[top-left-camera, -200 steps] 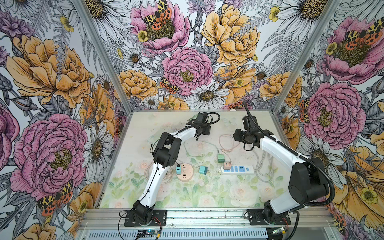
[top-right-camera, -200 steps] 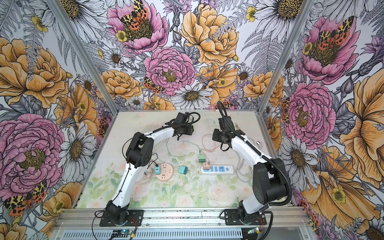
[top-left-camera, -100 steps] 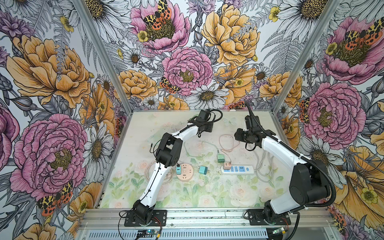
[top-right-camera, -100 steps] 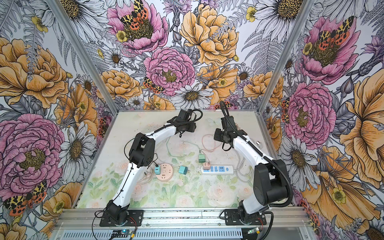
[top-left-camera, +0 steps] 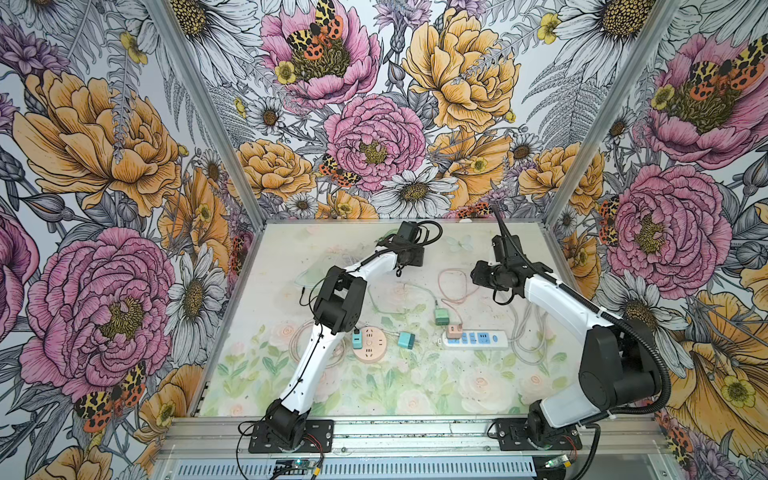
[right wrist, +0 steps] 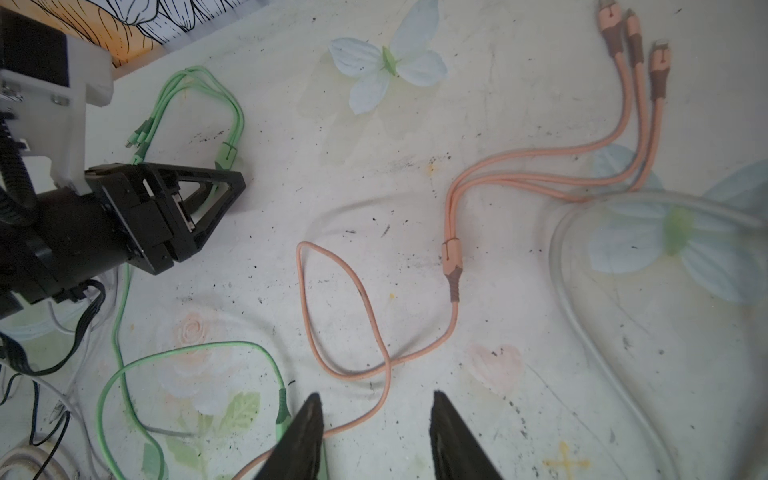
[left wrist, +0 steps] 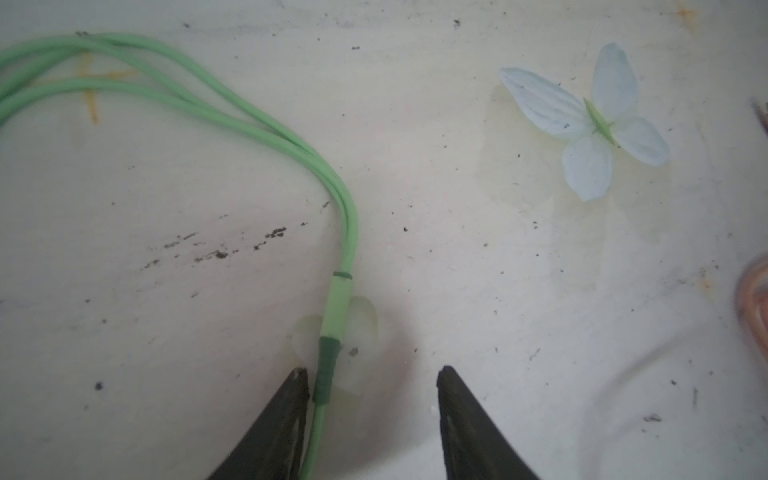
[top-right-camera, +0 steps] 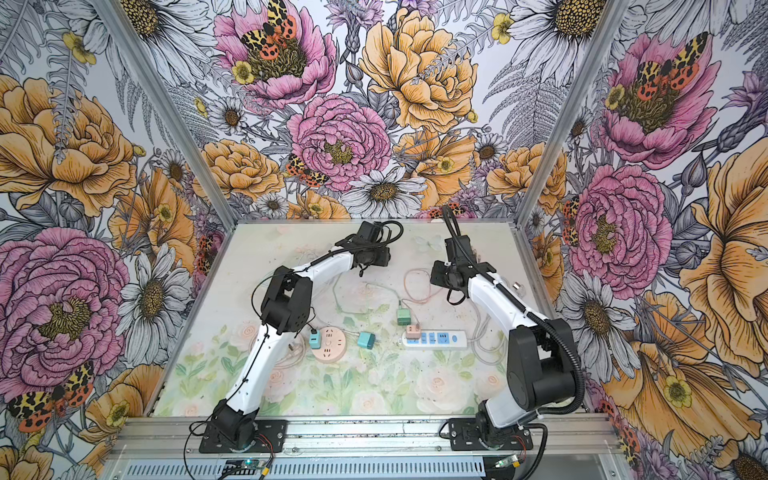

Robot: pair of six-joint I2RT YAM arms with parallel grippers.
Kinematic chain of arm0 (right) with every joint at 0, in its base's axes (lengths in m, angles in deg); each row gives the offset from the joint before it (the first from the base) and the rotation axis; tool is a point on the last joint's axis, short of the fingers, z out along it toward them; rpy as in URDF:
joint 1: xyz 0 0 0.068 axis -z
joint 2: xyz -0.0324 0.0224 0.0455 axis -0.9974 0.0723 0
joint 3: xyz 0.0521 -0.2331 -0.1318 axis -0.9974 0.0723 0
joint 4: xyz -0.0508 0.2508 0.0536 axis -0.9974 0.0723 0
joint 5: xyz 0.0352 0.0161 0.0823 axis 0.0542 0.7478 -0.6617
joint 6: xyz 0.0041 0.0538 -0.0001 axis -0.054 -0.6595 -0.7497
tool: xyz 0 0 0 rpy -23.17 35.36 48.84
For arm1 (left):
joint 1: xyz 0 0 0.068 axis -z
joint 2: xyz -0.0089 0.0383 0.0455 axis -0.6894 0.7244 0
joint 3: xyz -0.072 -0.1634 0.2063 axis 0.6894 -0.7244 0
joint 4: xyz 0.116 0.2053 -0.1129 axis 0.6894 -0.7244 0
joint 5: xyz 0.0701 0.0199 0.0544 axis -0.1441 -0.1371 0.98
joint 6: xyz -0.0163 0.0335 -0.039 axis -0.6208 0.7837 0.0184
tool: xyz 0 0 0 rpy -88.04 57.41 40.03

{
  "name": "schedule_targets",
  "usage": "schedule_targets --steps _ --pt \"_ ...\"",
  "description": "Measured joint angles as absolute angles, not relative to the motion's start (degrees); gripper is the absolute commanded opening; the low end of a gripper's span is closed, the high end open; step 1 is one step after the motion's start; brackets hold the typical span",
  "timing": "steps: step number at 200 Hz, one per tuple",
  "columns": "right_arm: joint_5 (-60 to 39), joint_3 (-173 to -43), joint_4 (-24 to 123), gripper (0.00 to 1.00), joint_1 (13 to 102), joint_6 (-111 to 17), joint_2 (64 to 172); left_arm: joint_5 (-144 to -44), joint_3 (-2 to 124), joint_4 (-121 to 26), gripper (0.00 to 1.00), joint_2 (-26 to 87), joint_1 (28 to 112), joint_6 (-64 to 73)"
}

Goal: Insert the plug

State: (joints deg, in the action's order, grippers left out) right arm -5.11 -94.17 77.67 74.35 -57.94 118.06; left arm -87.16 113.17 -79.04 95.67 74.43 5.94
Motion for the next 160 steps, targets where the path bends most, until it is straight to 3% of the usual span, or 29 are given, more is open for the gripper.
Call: schedule_targets --steps 9,22,130,160 --pt "-5.13 -93.84 77.64 0.44 74.61 -57.94 117.91 -88.03 113.52 -79.13 0.3 95.93 74.41 5.79" --pt "-5.13 -93.31 77.67 0.44 74.74 -57.81 117.49 -89.3 114.15 -79.02 0.27 96.43 74.34 4.85" --pt "-5.15 -90.23 77.64 0.44 77.27 -57.54 111.05 -101.74 127.75 -79.72 0.27 104.93 77.53 -0.53" --pt "-5.15 -89.62 77.64 0.44 77.32 -57.54 110.02 -105.43 130.57 -79.61 0.34 106.57 79.48 -1.88"
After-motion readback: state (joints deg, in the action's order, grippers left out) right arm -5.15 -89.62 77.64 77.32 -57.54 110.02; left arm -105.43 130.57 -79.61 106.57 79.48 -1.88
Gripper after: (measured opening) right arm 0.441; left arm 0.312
